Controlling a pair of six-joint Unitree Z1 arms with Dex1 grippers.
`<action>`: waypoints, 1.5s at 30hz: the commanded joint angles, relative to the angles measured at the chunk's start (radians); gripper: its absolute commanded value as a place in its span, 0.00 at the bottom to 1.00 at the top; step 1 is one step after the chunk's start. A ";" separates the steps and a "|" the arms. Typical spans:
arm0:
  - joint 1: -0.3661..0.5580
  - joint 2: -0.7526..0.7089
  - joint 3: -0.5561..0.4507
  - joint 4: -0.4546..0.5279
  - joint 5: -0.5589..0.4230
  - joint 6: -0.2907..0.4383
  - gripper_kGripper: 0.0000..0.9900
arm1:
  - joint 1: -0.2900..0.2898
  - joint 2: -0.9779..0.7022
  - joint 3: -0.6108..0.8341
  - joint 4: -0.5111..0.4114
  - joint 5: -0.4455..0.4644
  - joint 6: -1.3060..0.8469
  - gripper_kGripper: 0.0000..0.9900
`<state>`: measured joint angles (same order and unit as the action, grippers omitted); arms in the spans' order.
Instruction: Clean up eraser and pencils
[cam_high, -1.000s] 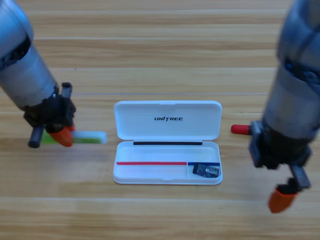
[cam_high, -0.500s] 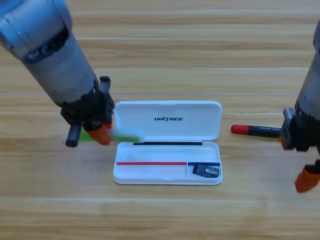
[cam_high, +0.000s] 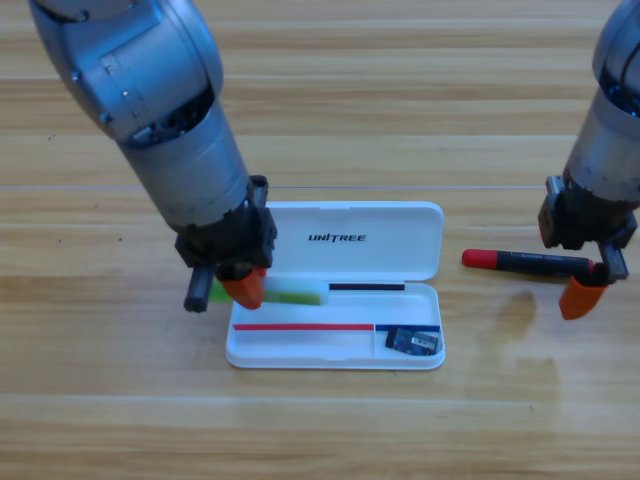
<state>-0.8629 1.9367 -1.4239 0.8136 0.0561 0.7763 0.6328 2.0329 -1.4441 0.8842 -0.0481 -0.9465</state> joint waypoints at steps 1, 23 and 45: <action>-0.047 0.064 -0.030 0.030 -0.012 -0.020 0.00 | -0.039 0.105 -0.062 -0.016 -0.004 -0.021 0.92; -0.067 0.130 -0.102 0.025 -0.050 -0.043 0.00 | -0.081 0.265 -0.188 -0.008 -0.030 -0.077 0.82; -0.065 0.123 0.003 -0.073 -0.050 -0.042 0.00 | -0.081 0.262 -0.170 0.019 -0.027 -0.115 0.00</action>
<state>-0.9095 2.0234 -1.4461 0.7519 0.0146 0.7413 0.5885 2.2231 -1.6394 0.8969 -0.0583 -1.0514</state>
